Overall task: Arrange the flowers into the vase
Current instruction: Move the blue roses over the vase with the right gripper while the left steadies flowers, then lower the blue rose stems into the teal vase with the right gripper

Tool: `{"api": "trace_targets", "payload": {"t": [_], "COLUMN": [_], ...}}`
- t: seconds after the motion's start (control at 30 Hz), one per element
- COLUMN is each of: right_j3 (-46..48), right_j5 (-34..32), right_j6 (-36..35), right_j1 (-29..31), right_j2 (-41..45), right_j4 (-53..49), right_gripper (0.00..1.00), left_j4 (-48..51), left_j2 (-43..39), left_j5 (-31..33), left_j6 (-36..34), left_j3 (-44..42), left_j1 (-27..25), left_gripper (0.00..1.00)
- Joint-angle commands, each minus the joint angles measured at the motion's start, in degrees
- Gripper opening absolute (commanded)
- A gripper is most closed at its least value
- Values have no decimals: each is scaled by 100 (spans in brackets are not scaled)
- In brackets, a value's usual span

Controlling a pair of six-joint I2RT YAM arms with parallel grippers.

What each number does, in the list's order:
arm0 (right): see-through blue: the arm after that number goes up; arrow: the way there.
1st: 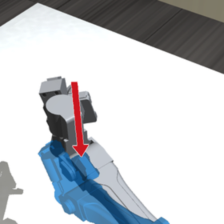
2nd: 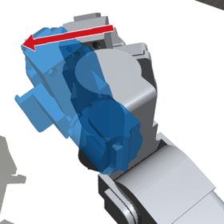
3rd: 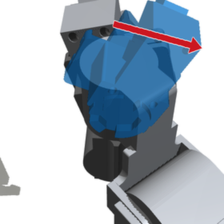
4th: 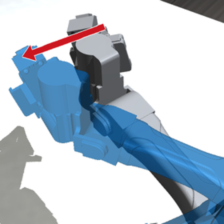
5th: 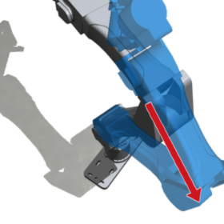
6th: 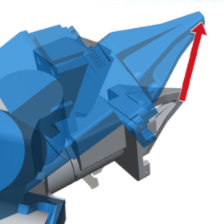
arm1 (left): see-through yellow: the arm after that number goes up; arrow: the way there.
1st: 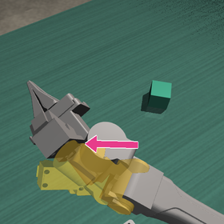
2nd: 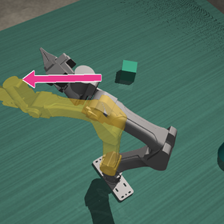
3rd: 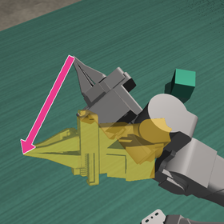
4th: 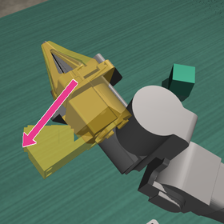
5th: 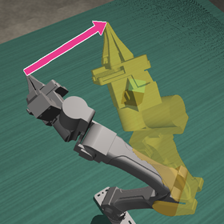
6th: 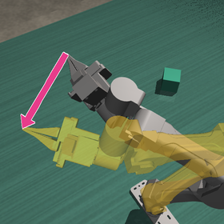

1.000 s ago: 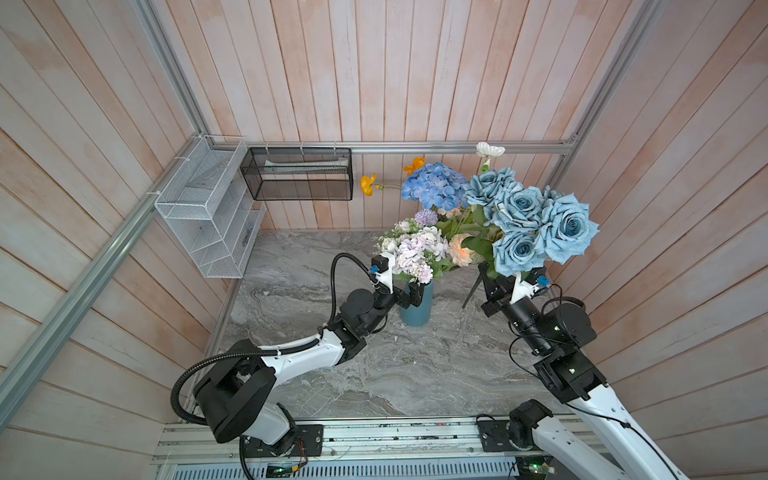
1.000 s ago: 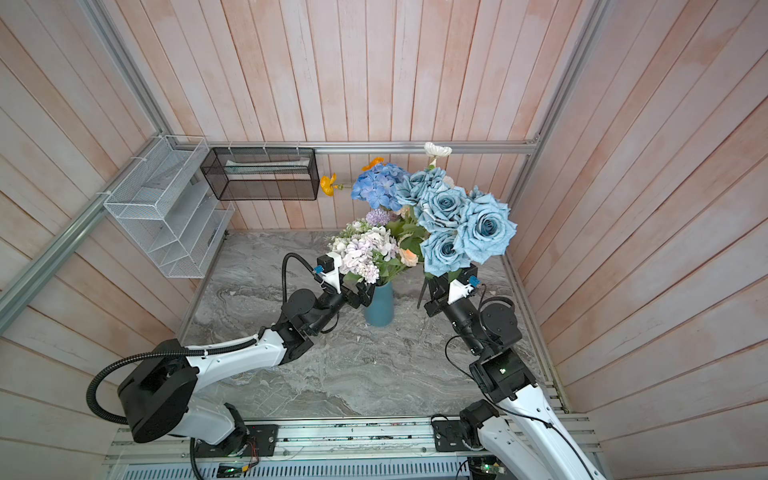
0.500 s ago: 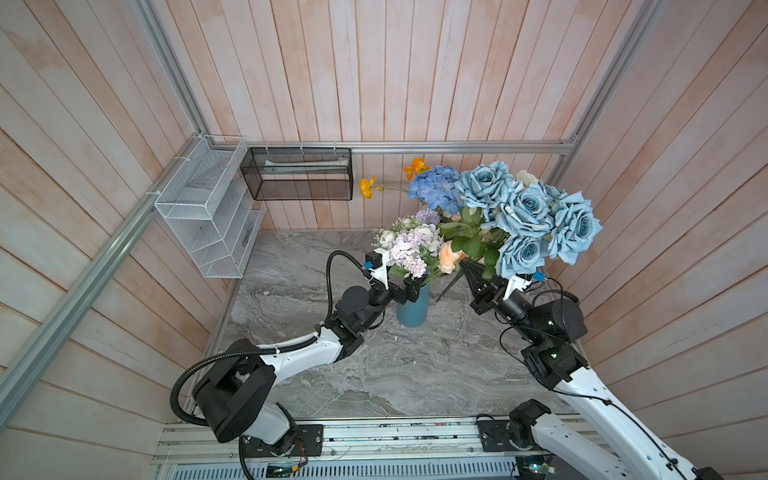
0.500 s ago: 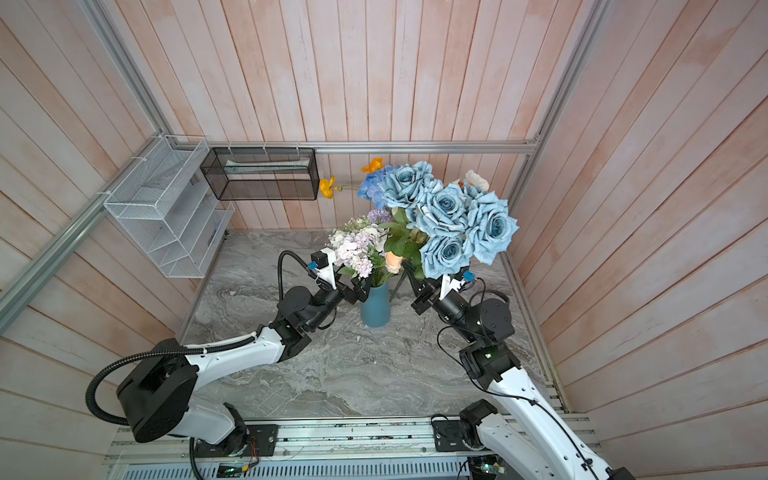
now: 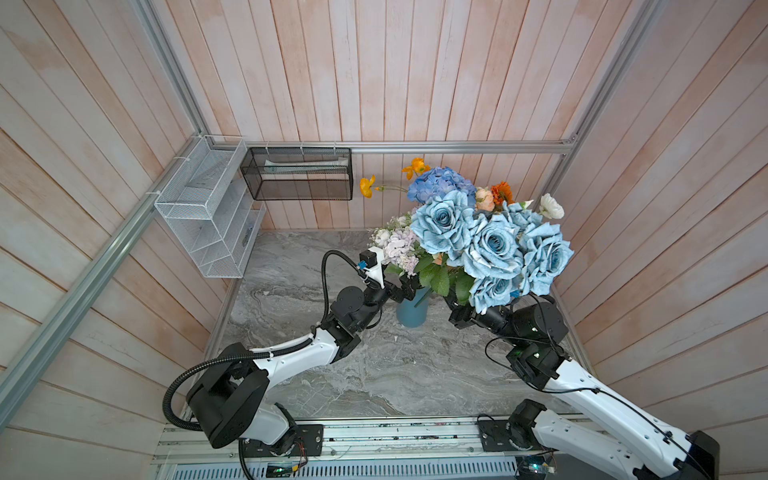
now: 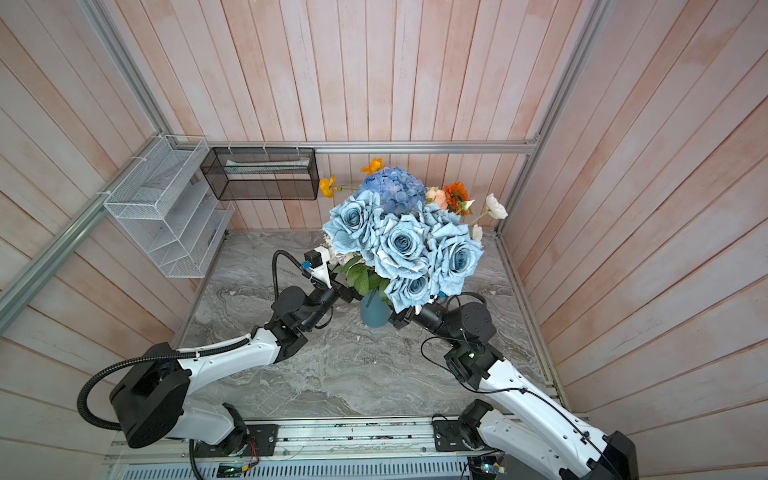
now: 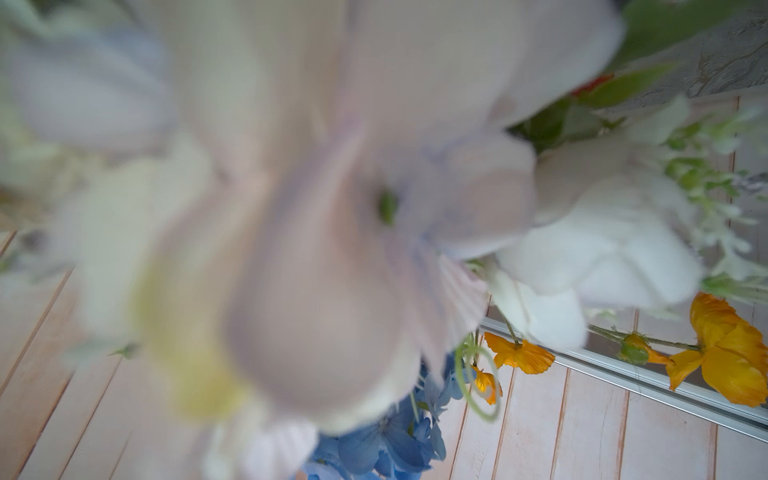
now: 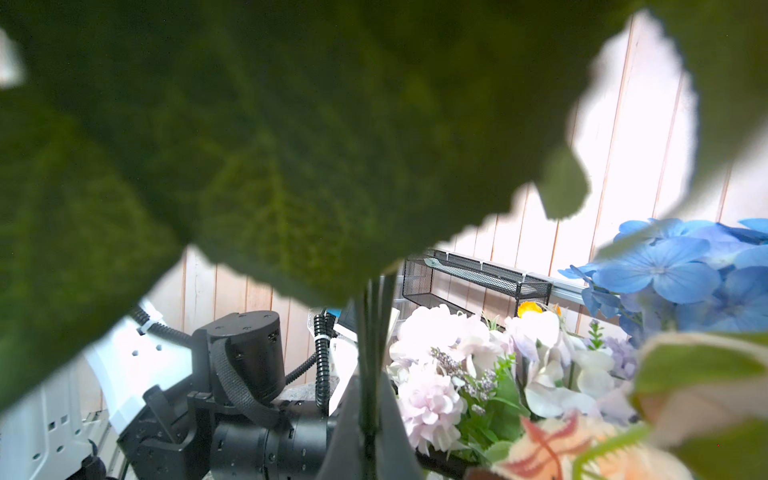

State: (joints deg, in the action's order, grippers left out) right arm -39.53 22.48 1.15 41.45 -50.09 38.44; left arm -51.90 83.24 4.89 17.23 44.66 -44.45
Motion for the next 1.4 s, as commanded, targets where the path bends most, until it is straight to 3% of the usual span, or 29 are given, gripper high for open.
{"api": "trace_targets", "payload": {"t": [0.0, 0.27, 0.87, 1.37], "right_j3": [-97, -327, -365, 75], "right_j5": [-146, -455, -794, -513], "right_j6": [-545, -1320, -1667, -1068], "right_j1": [29, 13, -74, -435], "right_j2": [-132, -622, -716, -1062], "right_j4": [524, 508, 781, 1485], "right_gripper": [0, 0, 0, 0], "left_j4": [-101, -143, -54, -30], "left_j2": [-91, -63, 25, 51], "left_j5": [-12, -231, -251, -229], "left_j6": [93, 254, 255, 289], "left_j3": [-140, -195, -77, -46], "left_j1": [91, 195, 199, 198], "left_gripper": [100, 100, 100, 100]}}
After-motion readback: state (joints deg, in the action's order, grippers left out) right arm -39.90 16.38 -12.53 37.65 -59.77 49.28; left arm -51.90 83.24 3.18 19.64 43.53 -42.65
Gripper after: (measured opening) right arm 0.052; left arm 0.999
